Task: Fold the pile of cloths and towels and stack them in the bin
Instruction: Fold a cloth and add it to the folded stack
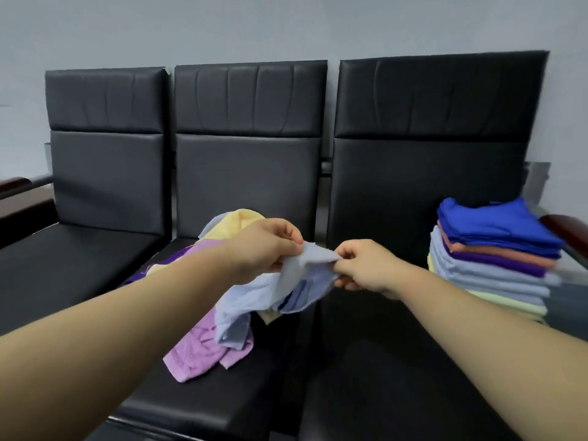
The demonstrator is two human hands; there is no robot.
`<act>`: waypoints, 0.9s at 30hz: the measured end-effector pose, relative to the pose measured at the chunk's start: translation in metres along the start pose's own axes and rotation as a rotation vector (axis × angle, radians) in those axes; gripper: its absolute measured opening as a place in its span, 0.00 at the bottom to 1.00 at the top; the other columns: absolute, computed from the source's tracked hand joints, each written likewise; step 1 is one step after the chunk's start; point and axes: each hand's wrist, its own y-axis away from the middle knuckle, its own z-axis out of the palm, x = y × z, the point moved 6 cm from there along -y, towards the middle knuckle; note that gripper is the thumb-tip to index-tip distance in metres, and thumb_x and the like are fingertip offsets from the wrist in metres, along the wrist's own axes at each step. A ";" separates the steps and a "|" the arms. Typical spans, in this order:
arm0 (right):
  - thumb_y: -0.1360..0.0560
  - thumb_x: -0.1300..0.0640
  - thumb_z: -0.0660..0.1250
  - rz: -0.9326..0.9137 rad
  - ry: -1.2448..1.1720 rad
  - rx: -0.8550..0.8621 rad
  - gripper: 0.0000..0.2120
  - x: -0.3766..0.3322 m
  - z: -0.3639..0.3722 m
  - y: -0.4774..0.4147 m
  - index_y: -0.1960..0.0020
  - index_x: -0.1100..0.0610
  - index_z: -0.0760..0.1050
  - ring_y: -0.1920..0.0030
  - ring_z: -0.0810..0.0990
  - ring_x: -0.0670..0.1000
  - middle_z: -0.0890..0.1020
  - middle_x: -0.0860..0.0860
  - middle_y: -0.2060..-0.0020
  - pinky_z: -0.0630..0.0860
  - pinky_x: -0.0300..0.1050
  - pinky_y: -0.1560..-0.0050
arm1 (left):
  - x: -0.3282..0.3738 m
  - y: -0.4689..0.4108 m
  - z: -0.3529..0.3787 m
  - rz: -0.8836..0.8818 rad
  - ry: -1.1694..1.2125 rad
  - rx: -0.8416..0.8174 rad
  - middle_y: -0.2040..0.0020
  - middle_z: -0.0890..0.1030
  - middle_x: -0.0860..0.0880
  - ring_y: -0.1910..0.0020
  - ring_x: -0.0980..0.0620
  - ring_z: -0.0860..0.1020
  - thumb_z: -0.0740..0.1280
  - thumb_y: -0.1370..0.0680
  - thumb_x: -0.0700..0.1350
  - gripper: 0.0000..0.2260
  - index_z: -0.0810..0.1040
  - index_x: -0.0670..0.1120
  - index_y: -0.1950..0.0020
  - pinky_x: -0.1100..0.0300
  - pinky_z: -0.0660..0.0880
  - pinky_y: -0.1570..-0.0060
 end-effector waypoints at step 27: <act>0.20 0.50 0.67 -0.067 0.603 -0.141 0.06 0.174 0.015 0.064 0.46 0.46 0.82 0.45 0.78 0.51 0.75 0.46 0.44 0.76 0.50 0.40 | -0.132 -0.027 0.159 0.051 -1.121 -0.360 0.61 0.77 0.53 0.59 0.50 0.75 0.70 0.23 0.53 0.11 0.71 0.54 0.62 0.56 0.71 0.58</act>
